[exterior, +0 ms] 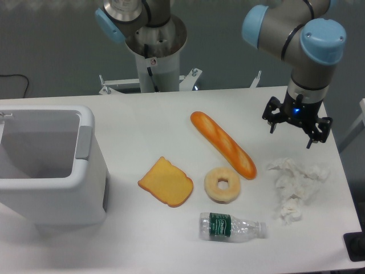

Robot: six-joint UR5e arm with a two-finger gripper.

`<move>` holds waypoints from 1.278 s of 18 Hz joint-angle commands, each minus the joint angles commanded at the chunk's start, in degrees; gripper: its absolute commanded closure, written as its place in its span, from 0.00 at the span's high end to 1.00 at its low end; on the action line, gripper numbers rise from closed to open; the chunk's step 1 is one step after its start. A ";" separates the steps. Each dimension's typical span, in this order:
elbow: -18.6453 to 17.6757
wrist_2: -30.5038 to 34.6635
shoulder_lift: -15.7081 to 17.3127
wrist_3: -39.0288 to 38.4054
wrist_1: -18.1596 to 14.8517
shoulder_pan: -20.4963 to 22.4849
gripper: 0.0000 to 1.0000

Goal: Close the trash can
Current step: 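Move the gripper across the table toward the white trash can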

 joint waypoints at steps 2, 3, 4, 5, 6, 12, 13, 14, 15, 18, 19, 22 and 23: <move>-2.99 -0.17 2.98 -0.35 2.38 -1.06 1.00; -3.78 -0.61 4.13 -0.44 2.30 -1.15 1.00; -4.31 -1.22 4.84 -1.92 2.30 -1.50 1.00; -4.49 -1.32 5.71 -5.77 2.30 -2.29 1.00; -4.50 -1.32 5.98 -10.15 2.30 -2.82 1.00; -4.85 -1.75 10.11 -20.29 2.13 -10.89 1.00; -4.85 -1.58 11.07 -22.74 1.95 -11.86 1.00; -5.02 -1.58 11.95 -25.55 1.77 -12.74 1.00; -5.11 -1.76 12.83 -27.84 1.77 -14.23 1.00; -5.11 -2.28 15.38 -33.64 1.77 -18.28 1.00; -5.11 -2.89 16.43 -36.10 1.77 -19.33 1.00; -5.20 -4.13 19.51 -41.47 1.51 -23.72 1.00; -5.37 -4.22 20.39 -43.23 0.81 -25.22 1.00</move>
